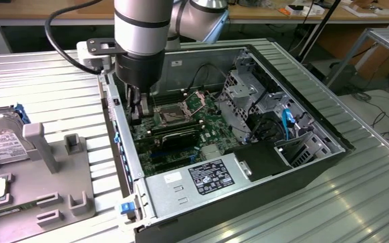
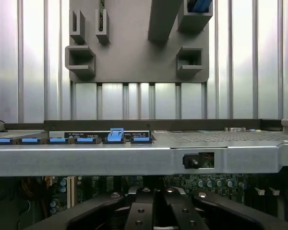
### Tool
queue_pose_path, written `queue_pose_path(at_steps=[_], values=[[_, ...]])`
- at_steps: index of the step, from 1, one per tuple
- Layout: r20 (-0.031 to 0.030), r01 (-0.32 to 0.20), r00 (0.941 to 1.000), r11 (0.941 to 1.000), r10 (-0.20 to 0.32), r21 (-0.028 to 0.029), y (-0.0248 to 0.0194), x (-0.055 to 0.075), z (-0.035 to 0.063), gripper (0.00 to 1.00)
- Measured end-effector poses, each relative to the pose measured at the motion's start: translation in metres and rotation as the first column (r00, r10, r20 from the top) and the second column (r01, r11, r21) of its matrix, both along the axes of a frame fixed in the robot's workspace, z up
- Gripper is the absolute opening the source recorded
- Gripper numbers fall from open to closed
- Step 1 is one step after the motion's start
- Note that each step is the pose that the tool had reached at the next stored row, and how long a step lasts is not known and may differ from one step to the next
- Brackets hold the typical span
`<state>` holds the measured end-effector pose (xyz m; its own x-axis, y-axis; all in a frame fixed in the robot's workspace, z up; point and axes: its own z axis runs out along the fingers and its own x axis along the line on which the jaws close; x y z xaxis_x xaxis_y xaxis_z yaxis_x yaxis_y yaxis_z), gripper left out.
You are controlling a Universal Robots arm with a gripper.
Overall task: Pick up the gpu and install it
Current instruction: 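Press down on the gpu until it lock into place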
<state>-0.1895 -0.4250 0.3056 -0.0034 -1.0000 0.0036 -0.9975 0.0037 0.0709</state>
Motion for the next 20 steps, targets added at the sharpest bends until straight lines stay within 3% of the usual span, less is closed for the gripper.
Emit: queue_pose_path(at_steps=[1,2,3,7,8,9,11,12,13,14,15,16,17,18,20], values=[[0.0001,0.000,1.0000,1.0000,0.000,0.0000,-0.0007,-0.001,0.0001,0.11],[0.0001,0.000,1.0000,1.0000,0.000,-0.0003,-0.0054,-0.001,0.0001,0.11],[0.0002,0.000,1.0000,1.0000,0.000,-0.0003,-0.0070,-0.001,0.0000,0.11],[-0.0001,0.015,0.9999,0.9999,-0.015,0.0001,-0.0067,-0.003,0.0016,0.11],[-0.0010,0.022,0.9998,0.9997,-0.022,-0.0072,-0.0068,-0.003,0.0039,0.11],[-0.0013,0.023,0.9997,0.9997,-0.023,-0.0073,-0.0081,-0.003,0.0041,0.11],[-0.0012,0.023,0.9997,0.9997,-0.023,-0.0078,-0.0152,-0.003,0.0040,0.11],[-0.0011,0.023,0.9997,0.9997,-0.023,-0.0075,-0.0148,-0.003,0.0039,0.11],[-0.0017,0.024,0.9997,0.9997,-0.024,0.0091,-0.0124,-0.003,0.0040,0.11],[-0.0018,0.024,0.9997,0.9997,-0.024,0.0093,-0.0105,-0.001,0.0054,0.11],[-0.0025,0.024,0.9997,0.9997,-0.024,0.0027,-0.0104,0.001,0.0099,0.11],[-0.0027,0.024,0.9997,0.9996,-0.024,-0.0104,-0.0144,0.002,0.0102,0.11],[-0.0026,0.025,0.9997,0.9996,-0.025,-0.0098,-0.0285,0.002,0.0089,0.11],[-0.0029,0.025,0.9997,0.9997,-0.025,0.0009,-0.0299,0.002,0.0088,0.11],[-0.0029,0.025,0.9997,0.9997,-0.025,0.0017,-0.0300,-0.001,0.0085,0.11]])
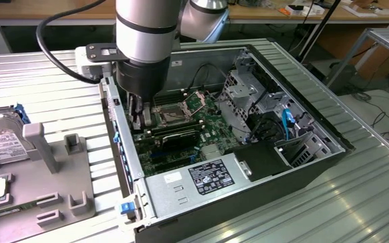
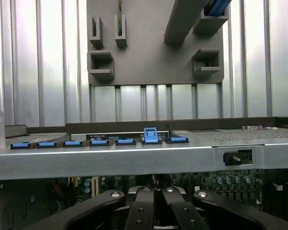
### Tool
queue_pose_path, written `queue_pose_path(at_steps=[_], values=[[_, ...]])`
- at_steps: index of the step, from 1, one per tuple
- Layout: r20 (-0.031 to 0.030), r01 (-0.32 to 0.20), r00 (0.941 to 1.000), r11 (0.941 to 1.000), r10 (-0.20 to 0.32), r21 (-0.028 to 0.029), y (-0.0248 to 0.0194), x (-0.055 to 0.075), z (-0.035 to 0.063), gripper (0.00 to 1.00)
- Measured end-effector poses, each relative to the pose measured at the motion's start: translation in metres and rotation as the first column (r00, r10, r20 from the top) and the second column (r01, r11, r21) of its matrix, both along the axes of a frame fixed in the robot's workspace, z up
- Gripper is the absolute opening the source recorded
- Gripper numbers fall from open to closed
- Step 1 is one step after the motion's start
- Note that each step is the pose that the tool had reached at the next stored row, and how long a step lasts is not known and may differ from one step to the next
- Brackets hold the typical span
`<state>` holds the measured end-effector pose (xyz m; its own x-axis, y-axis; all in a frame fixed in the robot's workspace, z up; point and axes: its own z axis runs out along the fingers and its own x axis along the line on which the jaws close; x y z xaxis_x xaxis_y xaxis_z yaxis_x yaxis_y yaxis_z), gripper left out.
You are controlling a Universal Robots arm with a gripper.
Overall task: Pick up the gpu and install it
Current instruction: 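Press down on the gpu until it lock into place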
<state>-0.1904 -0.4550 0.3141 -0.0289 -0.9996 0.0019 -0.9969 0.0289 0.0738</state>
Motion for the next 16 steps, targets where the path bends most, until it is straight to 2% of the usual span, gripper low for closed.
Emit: queue_pose_path(at_steps=[7,11,12,13,14,15,16], values=[[0.0001,0.000,1.0000,1.0000,0.000,0.0000,-0.0003,-0.006,-0.0037,0.11],[0.0006,0.000,1.0000,1.0000,0.000,0.0014,-0.0002,-0.006,-0.0117,0.11],[-0.0001,0.000,1.0000,1.0000,0.000,0.0009,0.0000,0.004,-0.0111,0.11],[-0.0002,0.000,1.0000,1.0000,0.000,0.0056,0.0006,0.017,-0.0111,0.11],[-0.0002,-0.001,1.0000,1.0000,0.001,0.0074,0.0007,0.025,-0.0111,0.11],[-0.0001,-0.002,1.0000,0.9999,0.002,0.0114,0.0008,0.036,-0.0109,0.11],[-0.0001,-0.005,1.0000,0.9998,0.005,0.0202,0.0008,0.047,-0.0104,0.11]])
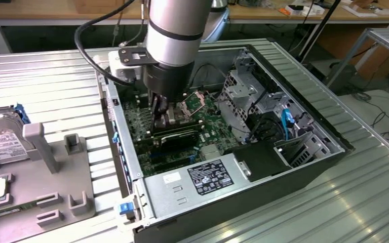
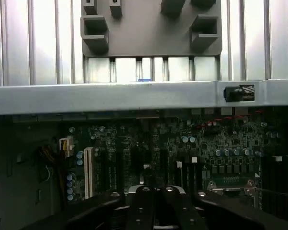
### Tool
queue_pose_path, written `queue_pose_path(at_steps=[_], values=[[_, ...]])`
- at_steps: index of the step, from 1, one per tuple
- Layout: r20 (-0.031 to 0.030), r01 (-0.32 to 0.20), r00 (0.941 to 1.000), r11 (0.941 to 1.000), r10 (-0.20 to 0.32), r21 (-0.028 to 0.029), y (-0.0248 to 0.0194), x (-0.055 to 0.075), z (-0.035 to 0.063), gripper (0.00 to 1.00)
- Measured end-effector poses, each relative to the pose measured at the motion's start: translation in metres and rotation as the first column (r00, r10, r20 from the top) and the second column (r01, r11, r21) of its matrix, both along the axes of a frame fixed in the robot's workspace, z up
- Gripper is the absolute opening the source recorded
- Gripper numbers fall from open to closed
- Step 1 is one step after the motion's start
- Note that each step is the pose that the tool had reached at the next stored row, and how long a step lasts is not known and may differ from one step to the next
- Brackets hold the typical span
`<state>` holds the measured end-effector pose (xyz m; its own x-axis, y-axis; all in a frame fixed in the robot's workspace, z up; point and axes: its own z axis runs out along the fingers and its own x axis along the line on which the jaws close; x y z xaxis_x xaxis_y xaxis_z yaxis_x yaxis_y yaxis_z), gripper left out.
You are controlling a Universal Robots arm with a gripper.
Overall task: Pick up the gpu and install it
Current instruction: 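Press down on the gpu until it lock into place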
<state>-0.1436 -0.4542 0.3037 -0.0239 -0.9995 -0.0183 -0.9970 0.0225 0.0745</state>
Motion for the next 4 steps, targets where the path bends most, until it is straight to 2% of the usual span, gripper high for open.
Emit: queue_pose_path(at_steps=[1,4], values=[[0.0000,-0.007,1.0000,0.9999,0.007,0.0102,-0.0001,0.0130,0.0001,0.11],[0.0000,-0.007,1.0000,0.9999,0.007,0.0104,0.0000,0.0131,0.0000,0.11]])
